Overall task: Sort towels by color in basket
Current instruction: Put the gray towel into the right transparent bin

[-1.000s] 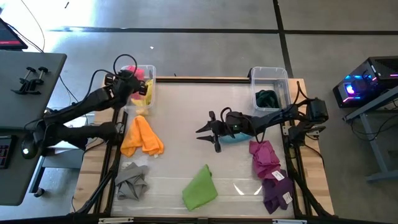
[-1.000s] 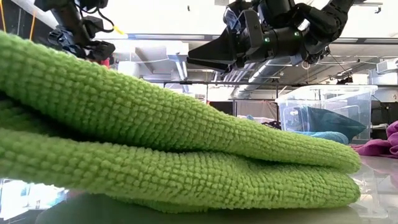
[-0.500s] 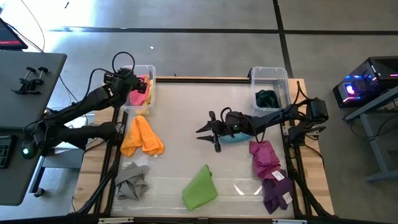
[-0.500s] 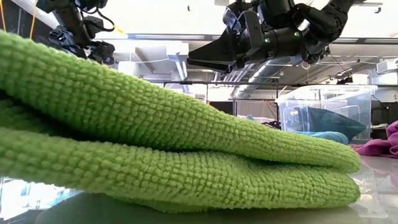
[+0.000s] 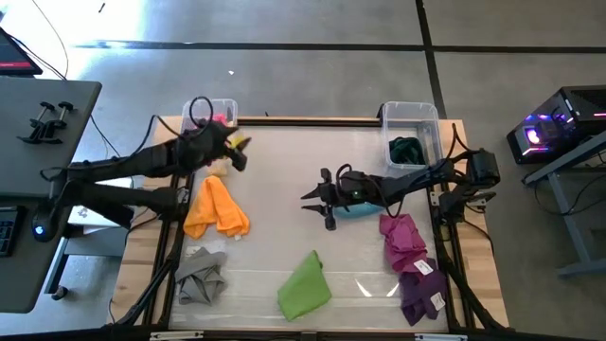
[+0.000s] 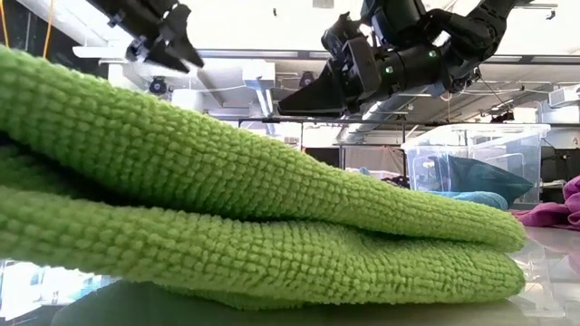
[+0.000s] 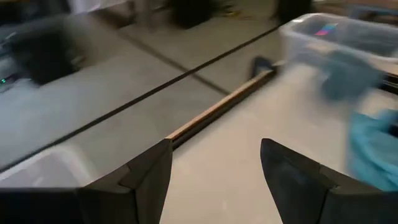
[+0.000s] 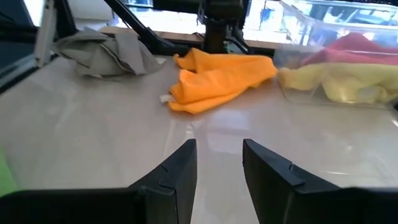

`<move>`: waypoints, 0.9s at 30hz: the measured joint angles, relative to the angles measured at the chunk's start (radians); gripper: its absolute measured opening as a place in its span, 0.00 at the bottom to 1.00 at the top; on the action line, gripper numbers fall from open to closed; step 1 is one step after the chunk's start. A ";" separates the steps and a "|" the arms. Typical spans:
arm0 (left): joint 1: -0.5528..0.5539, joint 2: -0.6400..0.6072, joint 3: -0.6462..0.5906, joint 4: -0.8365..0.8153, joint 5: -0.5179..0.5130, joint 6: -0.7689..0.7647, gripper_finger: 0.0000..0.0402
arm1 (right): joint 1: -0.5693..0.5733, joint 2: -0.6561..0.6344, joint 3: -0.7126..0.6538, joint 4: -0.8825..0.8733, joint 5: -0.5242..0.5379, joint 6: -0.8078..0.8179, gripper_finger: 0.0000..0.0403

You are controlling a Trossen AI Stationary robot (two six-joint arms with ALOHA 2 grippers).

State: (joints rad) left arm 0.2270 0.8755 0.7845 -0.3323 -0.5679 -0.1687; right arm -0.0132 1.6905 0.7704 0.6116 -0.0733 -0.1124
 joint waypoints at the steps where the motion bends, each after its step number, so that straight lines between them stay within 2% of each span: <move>1: -0.032 0.006 0.000 0.016 0.001 0.020 0.58 | 0.000 0.000 0.000 -0.004 0.010 -0.002 0.31; 5: -0.152 0.058 0.000 0.078 0.010 0.084 0.58 | -0.002 -0.022 0.000 -0.021 0.049 -0.025 0.31; 11: -0.299 0.197 0.000 0.144 0.017 0.126 0.58 | 0.001 -0.053 0.000 -0.028 0.189 0.010 0.31; 19: -0.399 0.400 0.002 0.266 0.017 0.125 0.58 | 0.003 -0.051 0.000 -0.154 0.119 0.063 0.31; 21: -0.430 0.423 0.019 0.196 0.017 0.131 0.58 | 0.003 -0.051 0.000 -0.184 0.113 0.062 0.31; 23: -0.467 0.434 0.053 0.081 0.019 0.071 0.58 | 0.003 -0.051 0.000 -0.203 0.113 0.063 0.31; 27: -0.555 0.441 0.149 -0.224 0.042 -0.204 0.58 | 0.007 -0.051 0.000 -0.189 0.109 0.057 0.31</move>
State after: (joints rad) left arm -0.3283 1.3167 0.9336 -0.5565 -0.5259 -0.3728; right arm -0.0062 1.6398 0.7704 0.4229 0.0357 -0.0556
